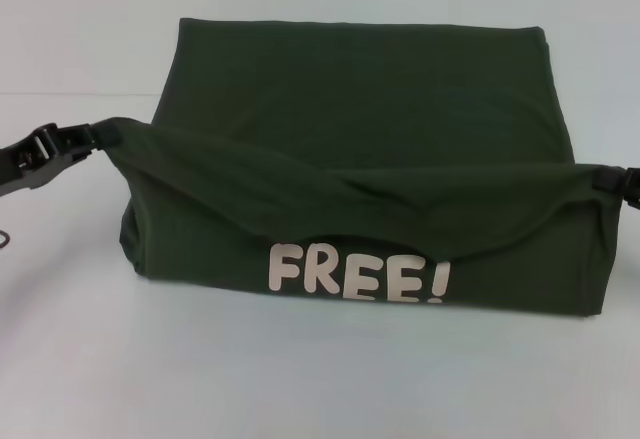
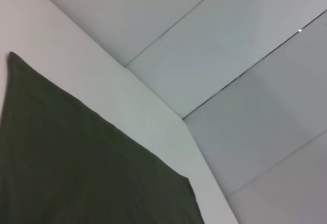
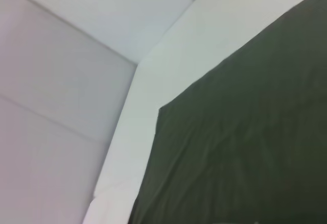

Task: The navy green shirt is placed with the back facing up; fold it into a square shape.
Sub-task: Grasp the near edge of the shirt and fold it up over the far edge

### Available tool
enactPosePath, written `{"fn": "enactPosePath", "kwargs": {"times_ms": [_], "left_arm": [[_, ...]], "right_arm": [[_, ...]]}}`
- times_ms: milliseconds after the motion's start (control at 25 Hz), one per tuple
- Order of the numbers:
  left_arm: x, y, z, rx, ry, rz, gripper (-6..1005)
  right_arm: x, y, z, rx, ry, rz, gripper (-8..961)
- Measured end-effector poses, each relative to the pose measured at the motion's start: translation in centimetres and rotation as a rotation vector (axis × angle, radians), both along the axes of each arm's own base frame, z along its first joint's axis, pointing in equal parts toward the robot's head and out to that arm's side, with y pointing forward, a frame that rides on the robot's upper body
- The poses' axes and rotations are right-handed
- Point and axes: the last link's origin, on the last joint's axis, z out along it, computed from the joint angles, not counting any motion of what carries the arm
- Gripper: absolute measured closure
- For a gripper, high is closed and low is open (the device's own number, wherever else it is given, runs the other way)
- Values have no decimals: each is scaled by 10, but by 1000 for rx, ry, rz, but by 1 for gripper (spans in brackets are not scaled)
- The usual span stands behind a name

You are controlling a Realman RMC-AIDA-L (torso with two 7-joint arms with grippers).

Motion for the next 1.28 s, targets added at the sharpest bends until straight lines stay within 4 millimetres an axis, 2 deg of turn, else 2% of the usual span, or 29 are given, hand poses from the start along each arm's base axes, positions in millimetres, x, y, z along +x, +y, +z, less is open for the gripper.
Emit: {"fn": "enactPosePath", "kwargs": {"times_ms": [240, 760, 1280], "left_arm": [[0, 1, -9, 49, -19, -1, 969], [-4, -1, -28, 103, -22, 45, 969], [4, 9, -32, 195, -55, 41, 969]], "right_arm": [[1, 7, -8, 51, -19, -28, 859], [-1, 6, -19, 159, 29, -29, 849], [-1, 6, -22, 247, 57, -21, 839]]}}
